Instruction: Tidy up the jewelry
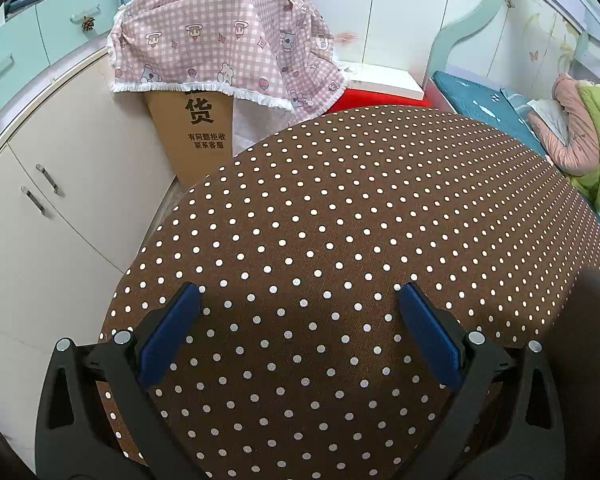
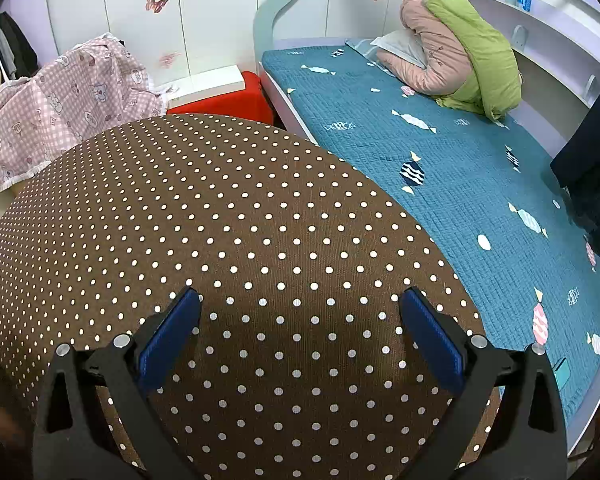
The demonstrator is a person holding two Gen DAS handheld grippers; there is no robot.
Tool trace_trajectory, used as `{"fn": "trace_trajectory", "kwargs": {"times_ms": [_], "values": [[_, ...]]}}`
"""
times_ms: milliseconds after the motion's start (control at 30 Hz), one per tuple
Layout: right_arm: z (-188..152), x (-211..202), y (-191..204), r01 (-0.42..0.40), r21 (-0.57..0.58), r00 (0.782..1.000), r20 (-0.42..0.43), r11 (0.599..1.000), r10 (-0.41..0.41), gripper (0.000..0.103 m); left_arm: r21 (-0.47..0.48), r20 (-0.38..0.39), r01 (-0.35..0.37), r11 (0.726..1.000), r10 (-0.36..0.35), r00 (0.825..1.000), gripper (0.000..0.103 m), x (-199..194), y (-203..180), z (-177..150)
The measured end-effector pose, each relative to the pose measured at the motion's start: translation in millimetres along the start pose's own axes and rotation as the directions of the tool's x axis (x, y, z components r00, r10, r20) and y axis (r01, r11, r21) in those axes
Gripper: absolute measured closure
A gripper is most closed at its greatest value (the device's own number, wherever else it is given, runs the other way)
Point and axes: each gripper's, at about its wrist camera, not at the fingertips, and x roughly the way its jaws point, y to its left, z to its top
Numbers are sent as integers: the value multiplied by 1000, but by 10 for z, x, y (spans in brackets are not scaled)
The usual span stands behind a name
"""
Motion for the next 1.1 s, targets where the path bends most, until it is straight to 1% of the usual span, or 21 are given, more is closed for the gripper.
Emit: {"fn": "trace_trajectory", "kwargs": {"times_ms": [867, 900, 967, 1000, 1033, 1100], "values": [[2, 3, 3, 3, -2, 1000, -1, 1000, -3, 6, 3, 2, -3, 1000, 3, 1000, 5, -24, -16, -18], [9, -2, -2, -1, 0, 1000, -2, 1000, 1, 6, 19, -5, -11, 1000, 11, 1000, 5, -33, -24, -13], [65, 103, -19, 12, 21, 1000, -3, 1000, -12, 6, 75, -59, -63, 995, 67, 996, 5, -102, -46, 13], [57, 108, -13, 6, 15, 1000, -14, 1000, -5, 6, 114, -70, -101, 988, 109, 992, 5, -209, -54, 13], [74, 116, 1, -7, -12, 998, -55, 1000, 6, 6, 135, -50, -114, 984, 122, 991, 5, -381, -39, 8], [123, 19, 12, -34, -22, 986, -167, 999, 30, 9, 131, -32, -94, 987, 99, 995, 5, -730, 9, 10]]}}
